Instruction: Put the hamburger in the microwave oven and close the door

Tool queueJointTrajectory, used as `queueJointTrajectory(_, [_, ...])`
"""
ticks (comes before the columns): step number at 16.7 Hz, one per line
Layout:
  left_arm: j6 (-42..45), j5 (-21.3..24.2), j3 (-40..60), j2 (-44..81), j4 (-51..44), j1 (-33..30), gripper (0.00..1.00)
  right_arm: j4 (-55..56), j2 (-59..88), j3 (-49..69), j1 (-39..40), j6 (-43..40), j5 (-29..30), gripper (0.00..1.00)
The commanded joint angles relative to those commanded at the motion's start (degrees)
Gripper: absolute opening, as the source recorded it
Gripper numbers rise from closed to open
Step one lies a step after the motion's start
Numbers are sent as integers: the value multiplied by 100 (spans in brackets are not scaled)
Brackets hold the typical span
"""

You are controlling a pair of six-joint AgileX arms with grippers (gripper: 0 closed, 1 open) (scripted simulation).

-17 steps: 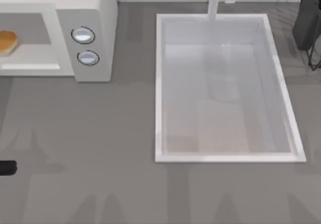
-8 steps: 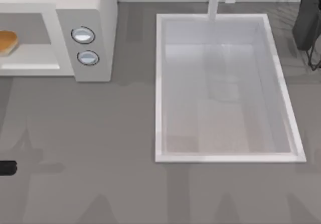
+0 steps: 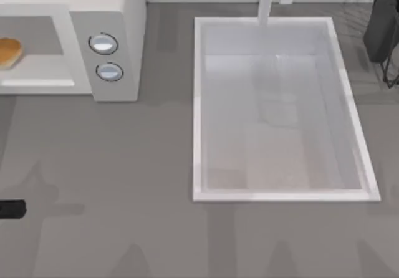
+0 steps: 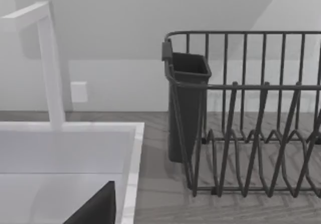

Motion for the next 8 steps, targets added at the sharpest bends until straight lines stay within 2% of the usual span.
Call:
queueJointTrajectory(3, [-1,-266,69,-66,-135,-266,0,0,0,0,0,0,0,100])
queueJointTrajectory(8, [-4,-258,52,-28,-109,-254,0,0,0,0,0,0,0,100])
